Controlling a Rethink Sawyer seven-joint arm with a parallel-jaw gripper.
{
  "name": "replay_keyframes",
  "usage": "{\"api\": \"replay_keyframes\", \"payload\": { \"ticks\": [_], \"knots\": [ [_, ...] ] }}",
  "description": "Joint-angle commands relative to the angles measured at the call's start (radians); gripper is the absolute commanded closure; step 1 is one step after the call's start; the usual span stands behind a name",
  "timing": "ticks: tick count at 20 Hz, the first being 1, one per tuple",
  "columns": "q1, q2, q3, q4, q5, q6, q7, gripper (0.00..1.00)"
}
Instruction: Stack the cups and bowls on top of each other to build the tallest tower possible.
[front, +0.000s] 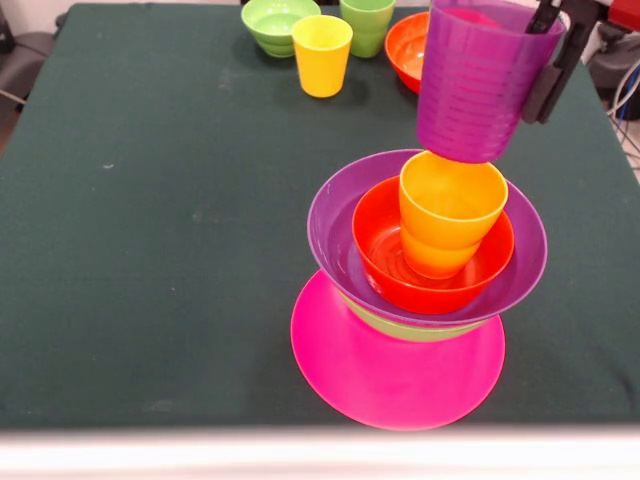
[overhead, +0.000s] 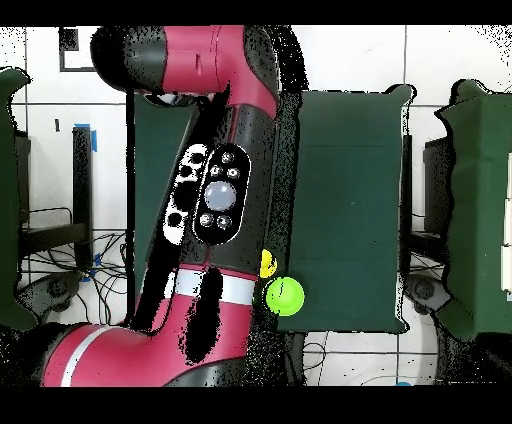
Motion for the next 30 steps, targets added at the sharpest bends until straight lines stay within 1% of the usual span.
{"api": "replay_keyframes", "payload": {
  "ticks": [1, 7, 11, 14, 21, 25, 30],
  "knots": [
    [-0.024, 0.041, 0.100, -0.004, -0.084, 0.032, -0.199, 1.00],
    [-0.022, 0.052, 0.104, -0.006, -0.081, 0.017, -0.188, 1.00],
    [-0.023, 0.066, 0.107, -0.026, -0.080, 0.017, -0.184, 1.00],
    [-0.019, 0.065, 0.112, -0.015, -0.076, 0.010, -0.177, 1.00],
    [-0.020, 0.082, 0.112, -0.046, -0.072, 0.024, -0.174, 1.00],
    [-0.022, 0.103, 0.113, -0.068, -0.066, 0.016, -0.169, 1.00],
    [-0.021, 0.114, 0.116, -0.062, -0.067, -0.015, -0.163, 1.00]
  ]
}}
